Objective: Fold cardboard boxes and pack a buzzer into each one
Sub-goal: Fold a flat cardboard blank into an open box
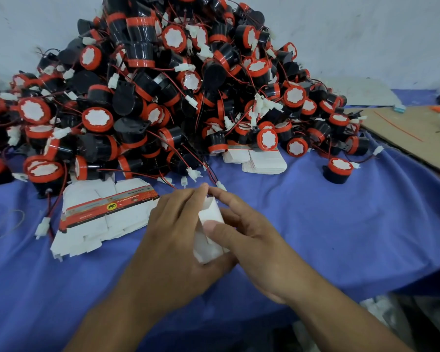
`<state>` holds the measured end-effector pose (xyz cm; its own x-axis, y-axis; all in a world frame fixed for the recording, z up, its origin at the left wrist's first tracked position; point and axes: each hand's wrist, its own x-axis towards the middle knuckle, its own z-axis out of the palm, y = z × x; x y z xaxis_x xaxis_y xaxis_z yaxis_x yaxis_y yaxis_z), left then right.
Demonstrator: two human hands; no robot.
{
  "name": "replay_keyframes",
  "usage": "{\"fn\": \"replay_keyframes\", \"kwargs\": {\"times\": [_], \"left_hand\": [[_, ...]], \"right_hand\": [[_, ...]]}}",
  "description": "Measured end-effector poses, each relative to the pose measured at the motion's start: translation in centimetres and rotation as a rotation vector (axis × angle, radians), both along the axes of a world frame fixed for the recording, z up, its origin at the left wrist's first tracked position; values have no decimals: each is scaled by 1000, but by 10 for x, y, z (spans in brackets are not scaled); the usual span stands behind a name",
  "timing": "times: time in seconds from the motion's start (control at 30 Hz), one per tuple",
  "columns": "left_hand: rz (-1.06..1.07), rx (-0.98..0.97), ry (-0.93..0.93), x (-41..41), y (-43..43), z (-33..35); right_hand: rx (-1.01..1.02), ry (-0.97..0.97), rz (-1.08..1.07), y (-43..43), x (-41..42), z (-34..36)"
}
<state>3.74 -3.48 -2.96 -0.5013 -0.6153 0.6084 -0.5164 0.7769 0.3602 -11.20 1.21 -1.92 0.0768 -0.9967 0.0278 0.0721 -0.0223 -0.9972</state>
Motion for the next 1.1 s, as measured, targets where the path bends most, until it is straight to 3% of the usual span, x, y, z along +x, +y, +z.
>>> {"fn": "replay_keyframes", "kwargs": {"times": [0.17, 1.1], "left_hand": [[-52, 81, 147, -3, 5, 3], [-43, -4, 21, -5, 3, 2]], "right_hand": [[-32, 177, -10, 1, -6, -1], [-29, 299, -34, 2, -6, -16]]}}
